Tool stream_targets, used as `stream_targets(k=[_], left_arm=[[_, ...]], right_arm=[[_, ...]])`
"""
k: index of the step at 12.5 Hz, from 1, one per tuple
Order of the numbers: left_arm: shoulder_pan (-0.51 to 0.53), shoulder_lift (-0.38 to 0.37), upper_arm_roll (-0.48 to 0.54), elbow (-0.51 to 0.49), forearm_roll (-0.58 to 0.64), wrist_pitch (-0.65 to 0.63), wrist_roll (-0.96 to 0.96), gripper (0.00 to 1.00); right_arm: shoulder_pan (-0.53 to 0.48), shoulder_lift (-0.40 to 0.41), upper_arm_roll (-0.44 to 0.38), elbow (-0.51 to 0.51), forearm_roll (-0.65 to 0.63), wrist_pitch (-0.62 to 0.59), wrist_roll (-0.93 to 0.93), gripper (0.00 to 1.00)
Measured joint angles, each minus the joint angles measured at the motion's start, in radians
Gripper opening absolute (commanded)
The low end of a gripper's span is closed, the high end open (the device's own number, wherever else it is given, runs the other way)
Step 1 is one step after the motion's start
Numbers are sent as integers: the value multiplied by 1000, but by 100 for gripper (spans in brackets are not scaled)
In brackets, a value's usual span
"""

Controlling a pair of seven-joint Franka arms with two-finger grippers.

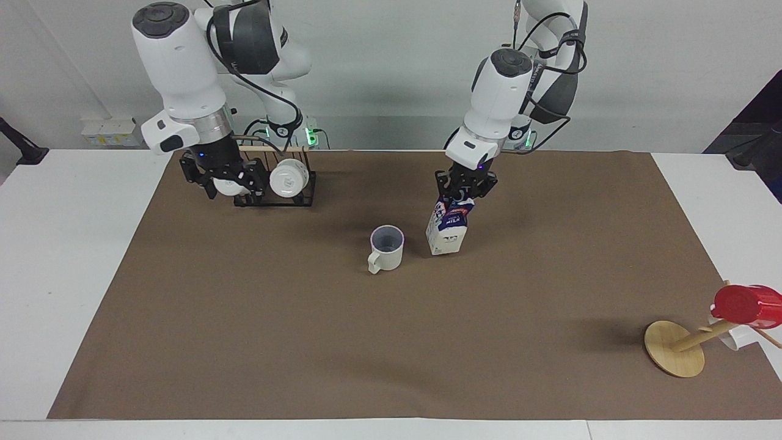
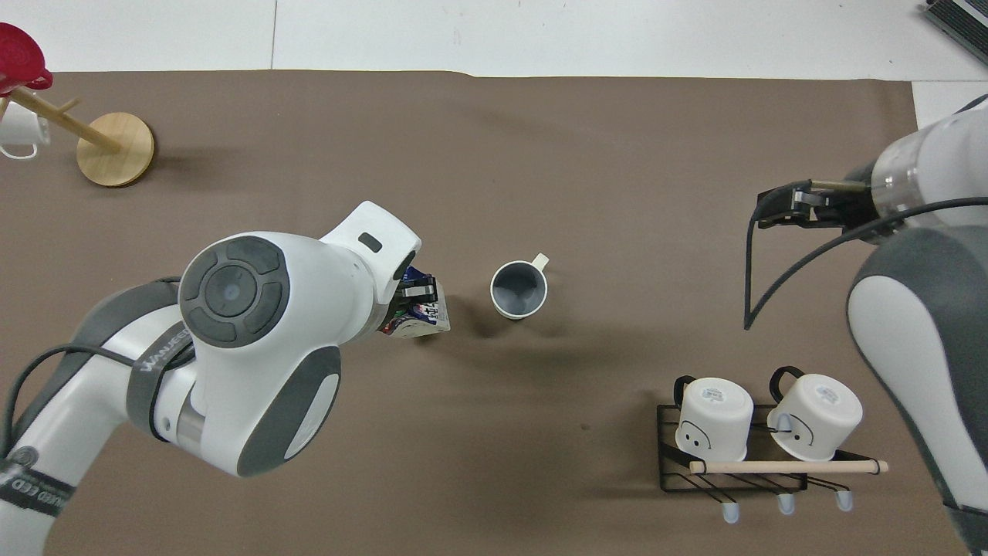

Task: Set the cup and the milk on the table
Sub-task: 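Open the right gripper and withdraw while the left gripper carries the carton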

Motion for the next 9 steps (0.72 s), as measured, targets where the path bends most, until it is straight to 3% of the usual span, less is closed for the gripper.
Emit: stream_targets(k=[5, 8, 9], left_arm=[[-11, 39, 0, 0, 0, 27, -10, 40], [-11, 39, 1, 0, 0, 27, -12, 74], [-11, 39, 1, 0, 0, 27, -12, 99]], right_arm=[[-82, -13, -2, 0, 0, -7, -106, 100], [-95, -28, -3, 2, 0, -13, -113, 100], [-95, -33, -3, 9, 0, -30, -113, 100]])
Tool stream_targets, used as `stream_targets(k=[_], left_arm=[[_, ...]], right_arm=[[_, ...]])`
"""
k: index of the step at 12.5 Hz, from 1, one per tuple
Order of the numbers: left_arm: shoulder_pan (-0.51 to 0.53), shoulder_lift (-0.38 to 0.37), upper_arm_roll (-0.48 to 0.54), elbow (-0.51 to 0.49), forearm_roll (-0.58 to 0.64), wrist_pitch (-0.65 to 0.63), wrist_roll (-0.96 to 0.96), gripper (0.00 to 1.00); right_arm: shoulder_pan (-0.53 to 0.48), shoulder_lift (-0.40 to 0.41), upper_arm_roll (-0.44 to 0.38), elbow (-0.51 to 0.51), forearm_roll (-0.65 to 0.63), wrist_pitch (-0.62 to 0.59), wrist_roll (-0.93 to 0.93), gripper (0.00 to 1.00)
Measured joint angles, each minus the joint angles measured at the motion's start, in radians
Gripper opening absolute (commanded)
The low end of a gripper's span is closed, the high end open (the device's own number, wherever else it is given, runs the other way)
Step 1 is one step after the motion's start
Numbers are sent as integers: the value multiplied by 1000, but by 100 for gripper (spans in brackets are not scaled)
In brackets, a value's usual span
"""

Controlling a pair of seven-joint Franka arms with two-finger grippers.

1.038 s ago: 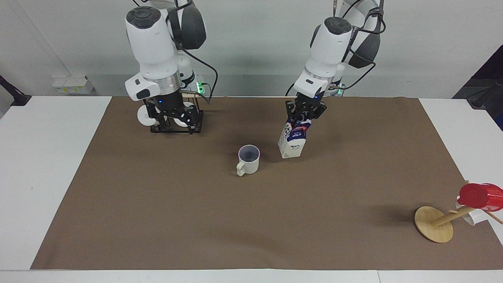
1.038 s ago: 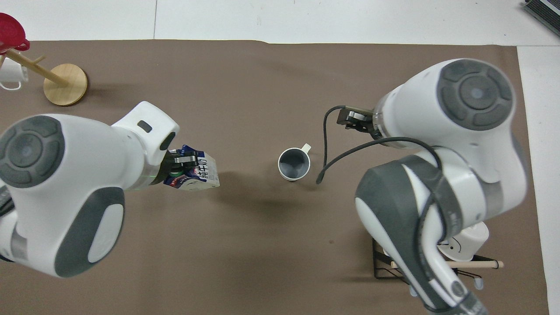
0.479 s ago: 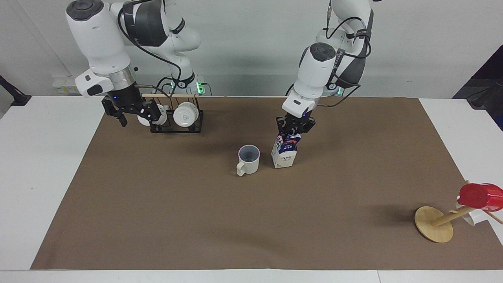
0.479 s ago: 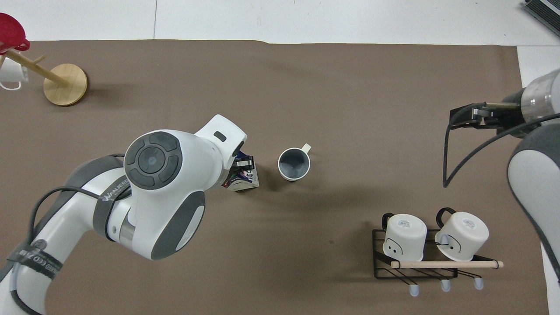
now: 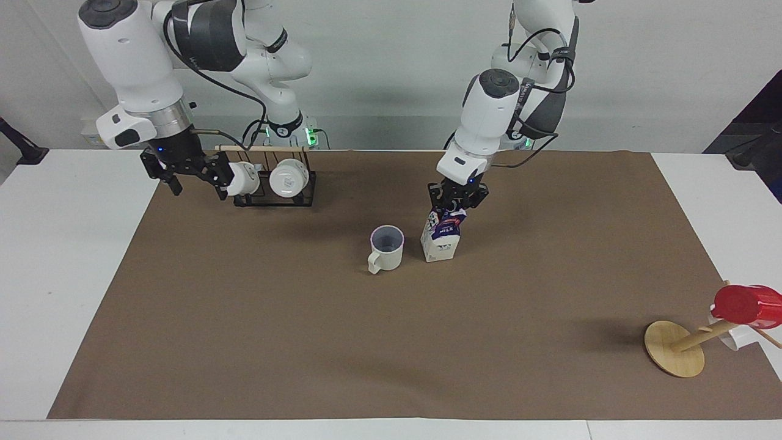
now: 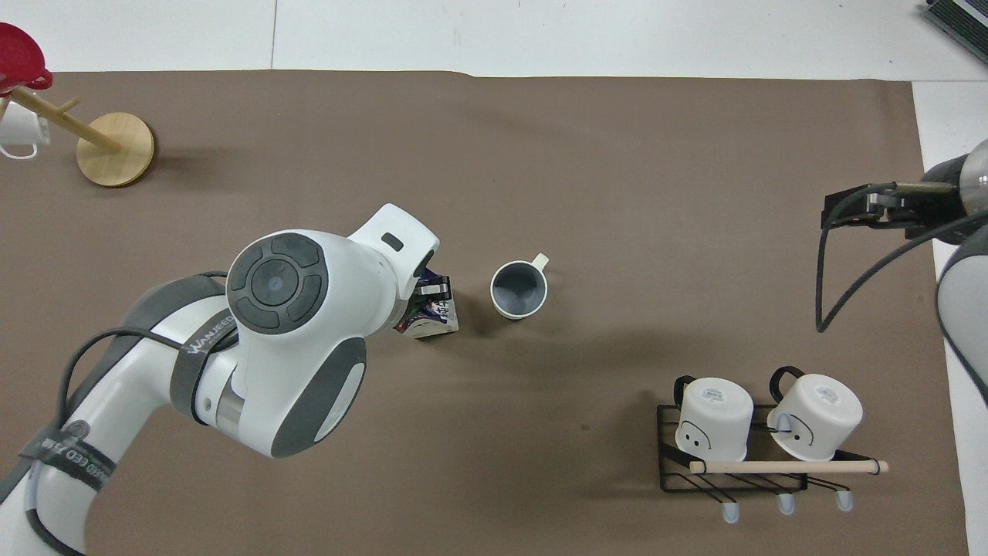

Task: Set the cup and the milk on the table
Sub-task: 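Open the right gripper and withdraw while the left gripper carries the carton, then lower the milk carton beside the mug and open the left gripper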

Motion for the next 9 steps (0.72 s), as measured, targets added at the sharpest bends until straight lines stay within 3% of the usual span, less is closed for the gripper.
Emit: stream_targets(k=[6, 9], left_arm=[[0, -18, 1, 18, 0, -23, -11, 100], [2, -78, 18, 79, 1, -181, 6, 100]], right_arm=[[-1, -17, 0, 111, -1, -192, -23, 100], [-7, -30, -2, 167, 0, -293, -28, 100]])
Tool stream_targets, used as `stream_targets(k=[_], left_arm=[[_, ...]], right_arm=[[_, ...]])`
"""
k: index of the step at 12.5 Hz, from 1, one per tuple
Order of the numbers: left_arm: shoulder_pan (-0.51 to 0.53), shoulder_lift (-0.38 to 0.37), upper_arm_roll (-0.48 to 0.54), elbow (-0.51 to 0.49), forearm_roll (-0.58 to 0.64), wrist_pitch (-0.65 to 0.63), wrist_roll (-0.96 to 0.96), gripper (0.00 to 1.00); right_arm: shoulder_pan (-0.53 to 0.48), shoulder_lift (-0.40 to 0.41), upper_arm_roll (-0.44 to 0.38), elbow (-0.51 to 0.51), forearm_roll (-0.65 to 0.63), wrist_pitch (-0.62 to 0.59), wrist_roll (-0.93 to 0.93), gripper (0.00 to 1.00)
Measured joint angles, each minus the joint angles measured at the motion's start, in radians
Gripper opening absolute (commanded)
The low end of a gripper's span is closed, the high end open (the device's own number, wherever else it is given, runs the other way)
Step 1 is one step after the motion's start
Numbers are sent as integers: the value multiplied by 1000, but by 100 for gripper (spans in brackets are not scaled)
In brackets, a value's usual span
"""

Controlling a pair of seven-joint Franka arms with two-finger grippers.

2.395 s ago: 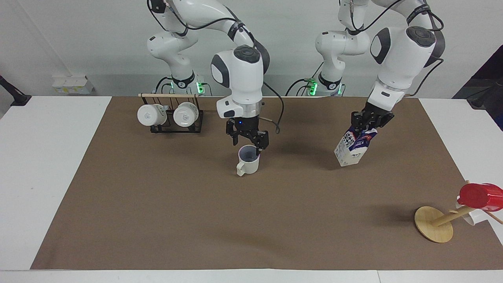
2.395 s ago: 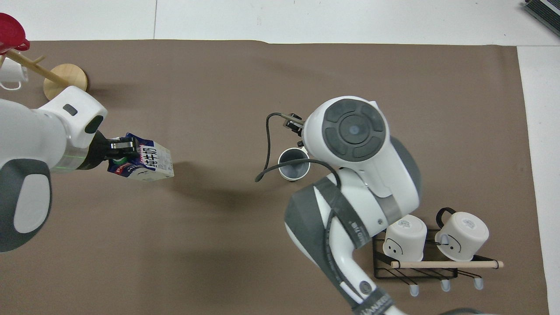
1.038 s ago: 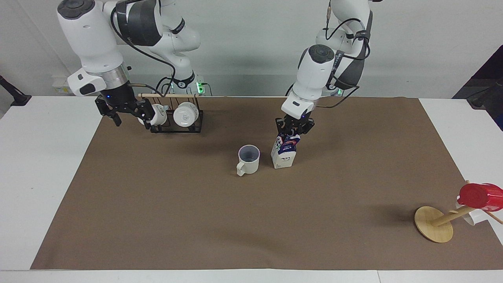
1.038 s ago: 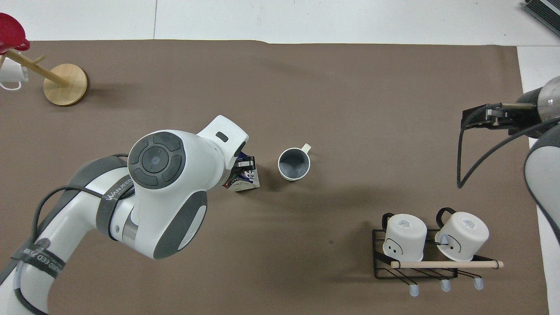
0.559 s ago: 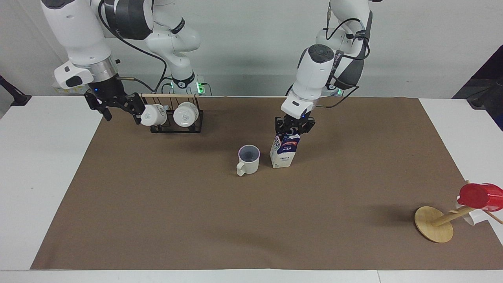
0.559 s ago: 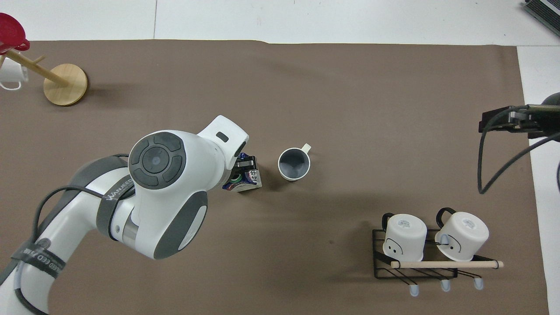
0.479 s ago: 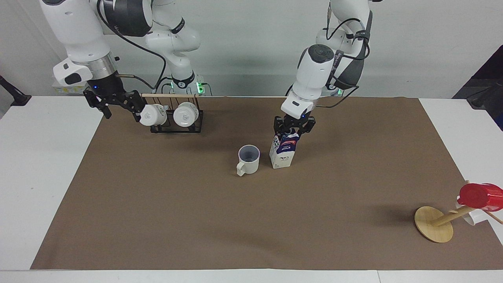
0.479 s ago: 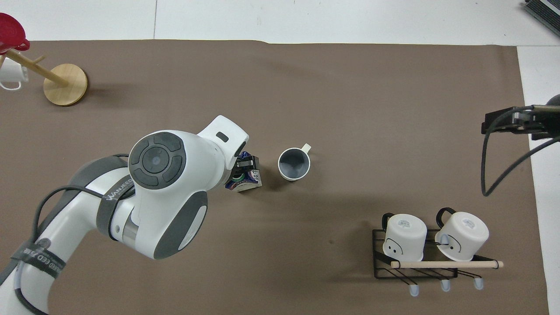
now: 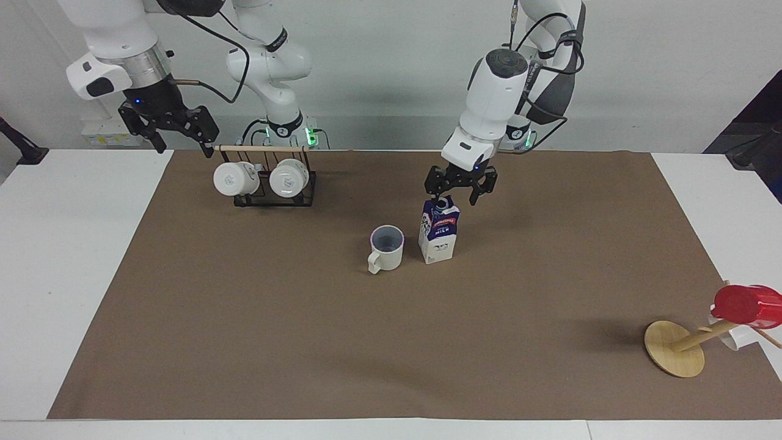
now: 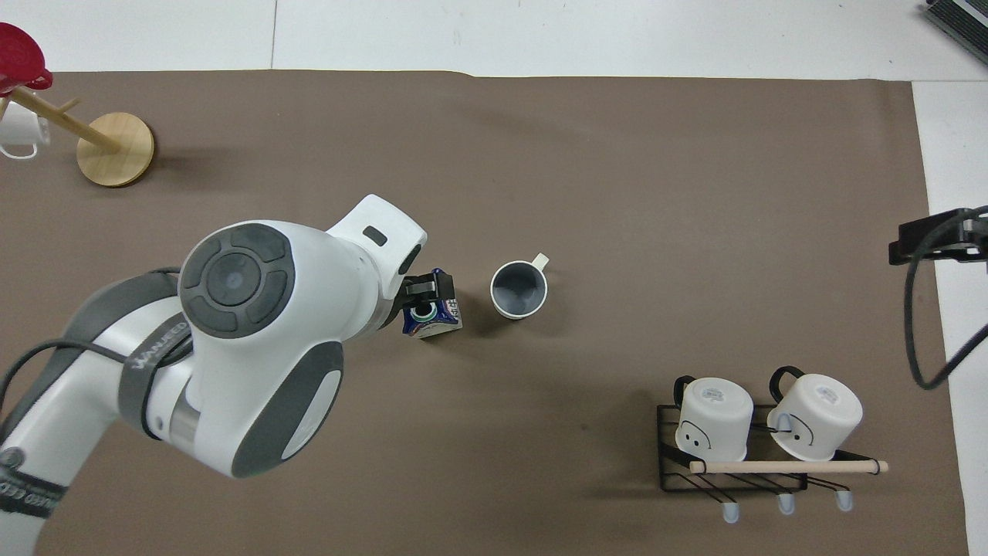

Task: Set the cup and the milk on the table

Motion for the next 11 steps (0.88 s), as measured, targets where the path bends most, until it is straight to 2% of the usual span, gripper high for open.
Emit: stream_targets(k=[4, 7, 11], left_arm=[[92, -41, 16, 64, 1, -163, 168, 100], [214, -47, 20, 95, 1, -237, 340, 100], [353, -97, 24, 124, 1, -340, 513, 100]], right_arm=[[1, -53, 5, -37, 0, 23, 0, 100], [5, -54, 8, -71, 0, 35, 0, 100], [5, -58, 10, -69, -1, 35, 0, 100]])
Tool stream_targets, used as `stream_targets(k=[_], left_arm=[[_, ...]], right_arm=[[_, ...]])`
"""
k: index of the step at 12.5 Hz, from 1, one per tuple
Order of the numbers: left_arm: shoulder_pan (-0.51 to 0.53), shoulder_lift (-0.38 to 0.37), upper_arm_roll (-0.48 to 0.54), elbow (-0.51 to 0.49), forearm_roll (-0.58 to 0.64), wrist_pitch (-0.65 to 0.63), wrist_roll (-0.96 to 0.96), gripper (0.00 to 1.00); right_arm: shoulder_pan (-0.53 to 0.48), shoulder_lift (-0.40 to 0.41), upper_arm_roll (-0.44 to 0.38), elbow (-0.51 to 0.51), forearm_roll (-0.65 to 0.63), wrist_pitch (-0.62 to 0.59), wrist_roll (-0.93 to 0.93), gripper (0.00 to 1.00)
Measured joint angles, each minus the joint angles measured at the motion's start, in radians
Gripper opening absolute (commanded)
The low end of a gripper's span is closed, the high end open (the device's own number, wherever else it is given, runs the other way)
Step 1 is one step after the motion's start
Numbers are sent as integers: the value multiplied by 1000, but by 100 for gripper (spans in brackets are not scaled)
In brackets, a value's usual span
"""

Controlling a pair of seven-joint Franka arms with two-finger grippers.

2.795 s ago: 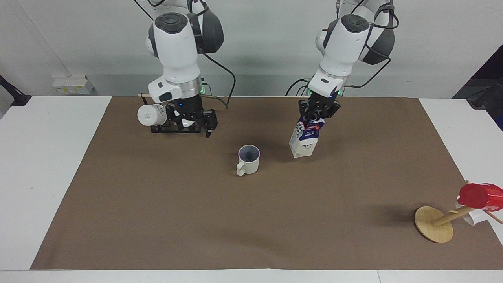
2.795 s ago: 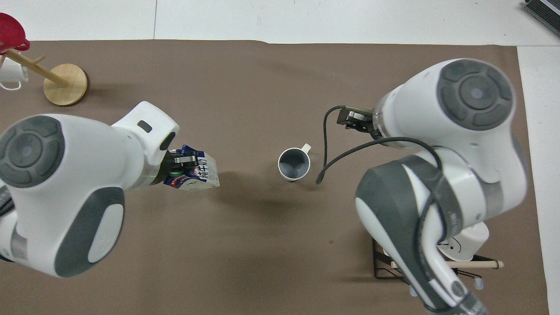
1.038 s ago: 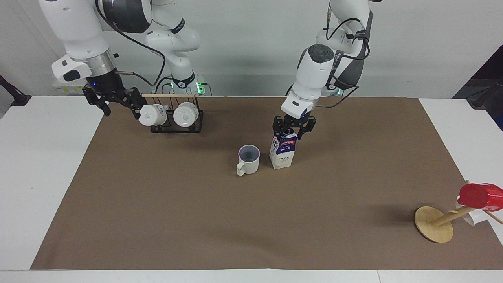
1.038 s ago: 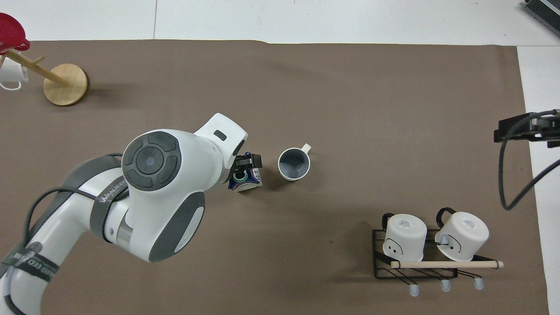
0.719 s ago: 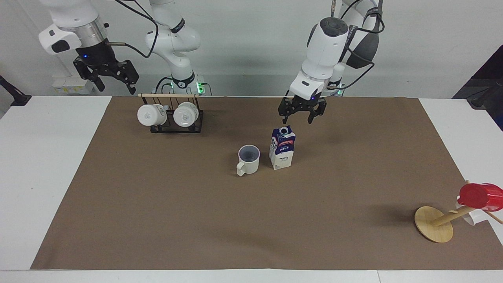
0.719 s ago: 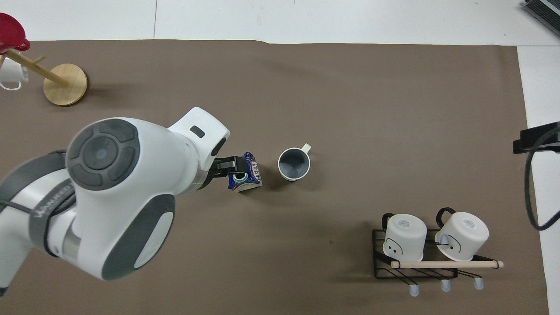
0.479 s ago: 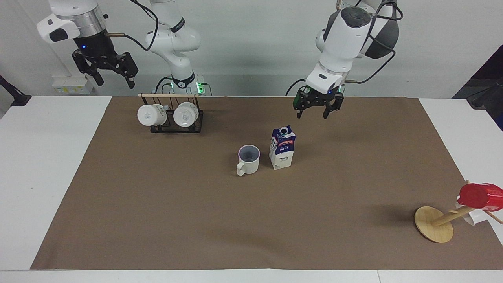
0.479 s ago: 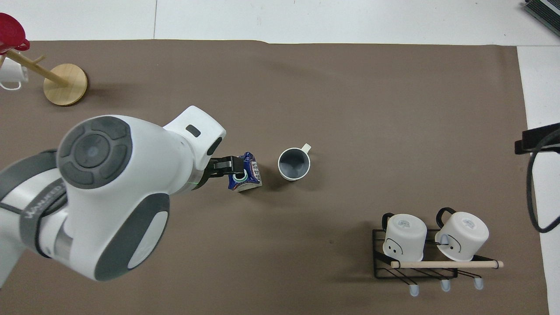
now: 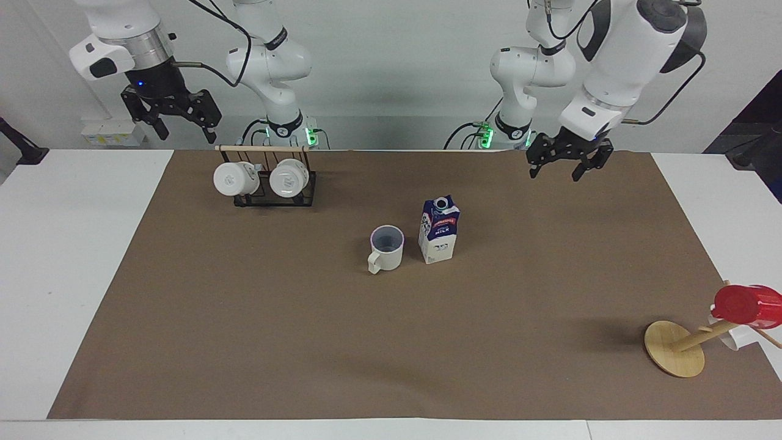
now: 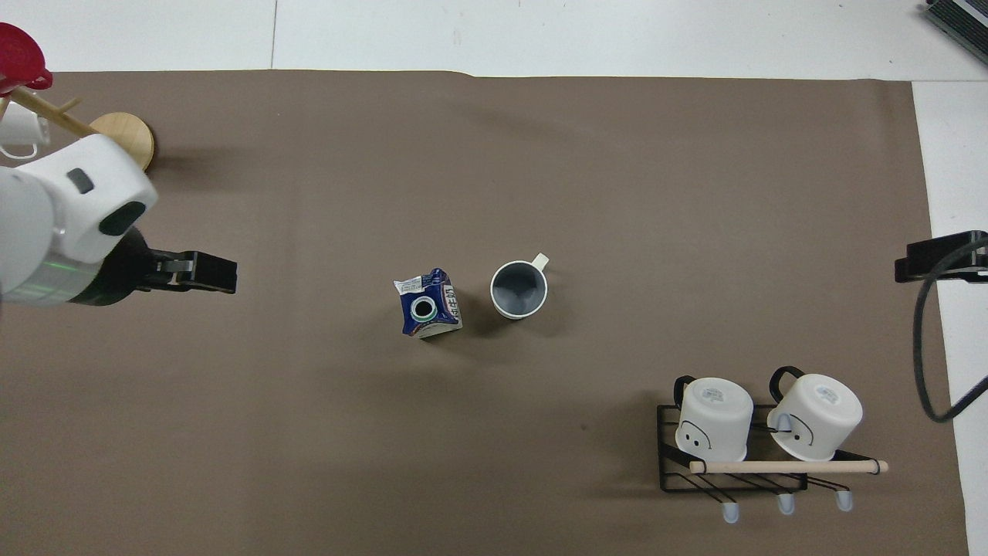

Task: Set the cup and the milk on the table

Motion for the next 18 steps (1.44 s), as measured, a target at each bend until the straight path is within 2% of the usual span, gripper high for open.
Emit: stream_targets(k=[3, 13, 18], left_arm=[[49, -15, 0, 27, 27, -45, 50, 100], [60, -14, -1, 41, 50, -51, 46, 100], [113, -14, 0, 56, 55, -51, 46, 100]], right_arm=[[0, -2, 0, 0, 0, 1, 0, 100], [0, -2, 0, 15, 0, -24, 0, 100], [0, -2, 0, 14, 0, -6, 0, 100]])
